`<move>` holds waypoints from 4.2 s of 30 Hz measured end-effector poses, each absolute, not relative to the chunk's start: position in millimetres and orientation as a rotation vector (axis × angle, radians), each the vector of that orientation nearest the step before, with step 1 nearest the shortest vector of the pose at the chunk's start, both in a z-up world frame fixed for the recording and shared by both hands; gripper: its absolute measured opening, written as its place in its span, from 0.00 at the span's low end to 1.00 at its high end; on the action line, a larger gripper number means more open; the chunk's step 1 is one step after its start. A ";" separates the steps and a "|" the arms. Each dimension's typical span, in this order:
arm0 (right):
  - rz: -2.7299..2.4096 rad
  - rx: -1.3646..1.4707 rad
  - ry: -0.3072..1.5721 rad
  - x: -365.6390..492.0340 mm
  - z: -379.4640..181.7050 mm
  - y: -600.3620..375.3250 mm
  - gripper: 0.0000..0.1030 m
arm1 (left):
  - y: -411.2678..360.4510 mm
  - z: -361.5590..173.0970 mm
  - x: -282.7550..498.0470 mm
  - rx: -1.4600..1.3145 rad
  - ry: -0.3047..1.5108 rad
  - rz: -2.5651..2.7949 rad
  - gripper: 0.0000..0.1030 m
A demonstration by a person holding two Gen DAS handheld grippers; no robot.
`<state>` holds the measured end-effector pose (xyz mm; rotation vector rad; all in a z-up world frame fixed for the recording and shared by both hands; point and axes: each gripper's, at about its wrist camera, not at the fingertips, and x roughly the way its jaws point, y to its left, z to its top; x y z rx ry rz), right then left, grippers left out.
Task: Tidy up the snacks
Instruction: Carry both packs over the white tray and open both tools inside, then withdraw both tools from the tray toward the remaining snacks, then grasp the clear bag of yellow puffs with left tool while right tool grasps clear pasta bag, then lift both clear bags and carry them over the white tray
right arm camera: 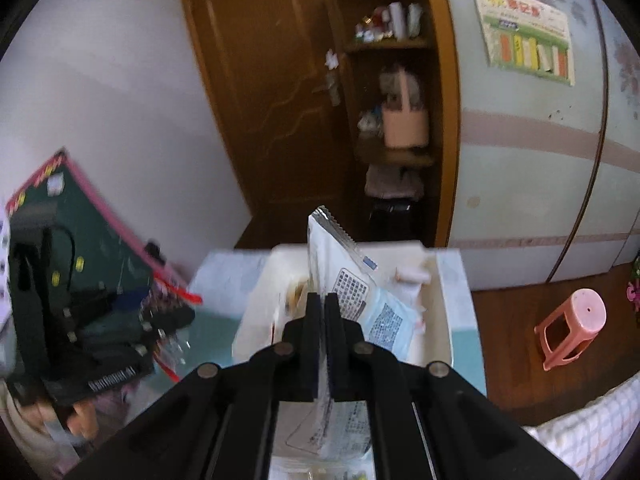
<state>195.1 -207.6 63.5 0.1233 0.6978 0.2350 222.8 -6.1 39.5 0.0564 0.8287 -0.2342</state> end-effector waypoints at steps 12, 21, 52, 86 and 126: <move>0.107 0.154 0.729 280.0 48.3 -207.2 0.06 | -20.5 27.8 292.6 0.016 0.836 -0.199 0.68; 0.071 0.206 0.766 277.7 34.6 -219.2 0.43 | -1.1 6.6 307.5 -0.082 0.884 -0.187 0.99; 0.137 0.089 0.753 176.1 58.8 -194.2 0.43 | 8.9 52.2 194.4 -0.017 0.816 -0.206 0.99; 0.272 0.013 1.181 120.1 -186.3 -152.4 0.46 | 0.2 -177.3 179.3 -0.015 1.215 -0.302 0.99; 0.339 0.071 1.187 117.7 -198.7 -141.6 0.59 | -5.2 -172.8 180.4 0.029 1.182 -0.318 0.52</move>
